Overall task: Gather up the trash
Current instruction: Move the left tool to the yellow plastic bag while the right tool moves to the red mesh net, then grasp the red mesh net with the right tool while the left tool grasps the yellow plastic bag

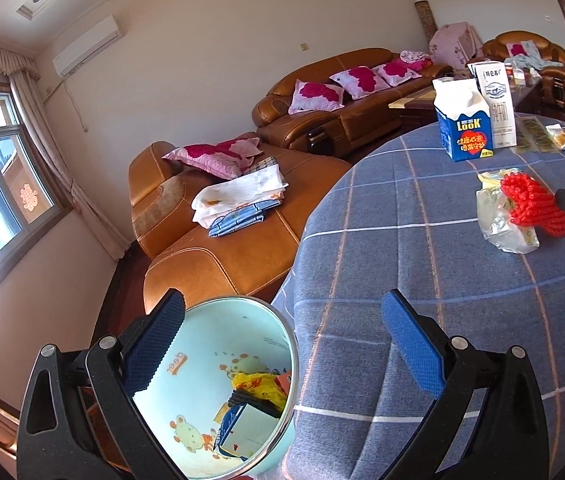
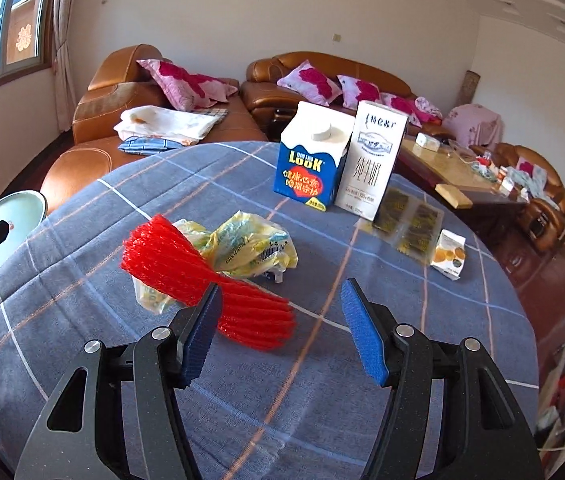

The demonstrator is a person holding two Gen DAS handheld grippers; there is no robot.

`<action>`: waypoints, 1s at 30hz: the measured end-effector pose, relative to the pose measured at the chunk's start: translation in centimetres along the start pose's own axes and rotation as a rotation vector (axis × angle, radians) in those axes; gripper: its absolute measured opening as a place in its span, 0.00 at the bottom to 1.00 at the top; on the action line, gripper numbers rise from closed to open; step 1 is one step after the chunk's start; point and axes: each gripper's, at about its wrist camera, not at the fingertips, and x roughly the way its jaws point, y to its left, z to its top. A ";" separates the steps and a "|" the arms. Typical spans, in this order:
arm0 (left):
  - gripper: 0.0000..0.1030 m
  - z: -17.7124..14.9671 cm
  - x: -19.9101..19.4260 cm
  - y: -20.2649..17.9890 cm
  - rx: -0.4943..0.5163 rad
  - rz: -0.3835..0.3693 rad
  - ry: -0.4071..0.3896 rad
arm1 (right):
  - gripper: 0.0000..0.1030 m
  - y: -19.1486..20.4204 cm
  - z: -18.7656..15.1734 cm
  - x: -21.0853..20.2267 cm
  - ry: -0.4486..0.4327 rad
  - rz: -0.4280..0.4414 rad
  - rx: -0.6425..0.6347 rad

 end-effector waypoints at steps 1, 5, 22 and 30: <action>0.94 0.1 0.0 -0.2 0.006 -0.003 -0.002 | 0.60 -0.2 -0.1 0.8 0.031 0.026 -0.008; 0.94 0.2 0.0 -0.5 0.019 -0.004 -0.002 | 0.48 0.0 0.0 3.2 0.114 0.112 -0.045; 0.94 1.2 2.4 -0.7 0.017 -0.020 0.030 | 0.55 1.5 1.0 3.0 0.057 0.157 -0.198; 0.94 1.2 2.7 -0.6 0.028 -0.022 0.039 | 0.36 2.7 1.5 5.4 0.106 0.256 -0.278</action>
